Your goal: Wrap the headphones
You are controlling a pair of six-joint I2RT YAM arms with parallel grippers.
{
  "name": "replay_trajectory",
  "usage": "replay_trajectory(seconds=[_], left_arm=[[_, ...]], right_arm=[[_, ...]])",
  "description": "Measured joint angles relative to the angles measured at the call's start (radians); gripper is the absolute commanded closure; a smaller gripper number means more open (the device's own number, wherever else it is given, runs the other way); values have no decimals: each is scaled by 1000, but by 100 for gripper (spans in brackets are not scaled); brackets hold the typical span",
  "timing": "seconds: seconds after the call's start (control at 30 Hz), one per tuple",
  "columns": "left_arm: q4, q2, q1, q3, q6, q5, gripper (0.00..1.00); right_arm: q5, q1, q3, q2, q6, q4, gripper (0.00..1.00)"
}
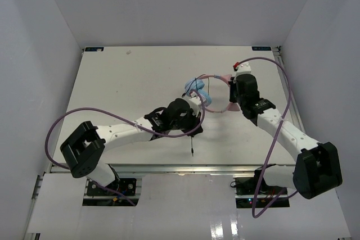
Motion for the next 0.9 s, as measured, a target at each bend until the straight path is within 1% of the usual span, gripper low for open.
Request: replay_trajectory(seconds=[0.1, 0.2, 0.27, 0.4, 0.6, 0.67, 0.77, 0.9], left_arm=[[-140, -21, 0, 35, 63, -55, 100], [-281, -19, 0, 110, 143, -106, 100], [-337, -5, 1, 166, 183, -127, 100], [-430, 103, 1, 303, 280, -167, 100], [-523, 238, 1, 423, 370, -166, 100], [-538, 260, 7, 454, 380, -155, 91], [-551, 267, 22, 476, 381, -141, 84], [-544, 265, 46, 485, 375, -135, 80]], right_arm=[[16, 12, -11, 27, -74, 17, 92], [28, 43, -17, 87, -151, 34, 92], [33, 67, -33, 117, -188, 36, 92], [38, 122, -72, 144, -234, 41, 92], [53, 135, -82, 164, -254, 63, 92], [46, 133, -82, 168, -249, 64, 92], [21, 129, -82, 173, -233, 62, 92], [-21, 129, -82, 179, -216, 61, 92]])
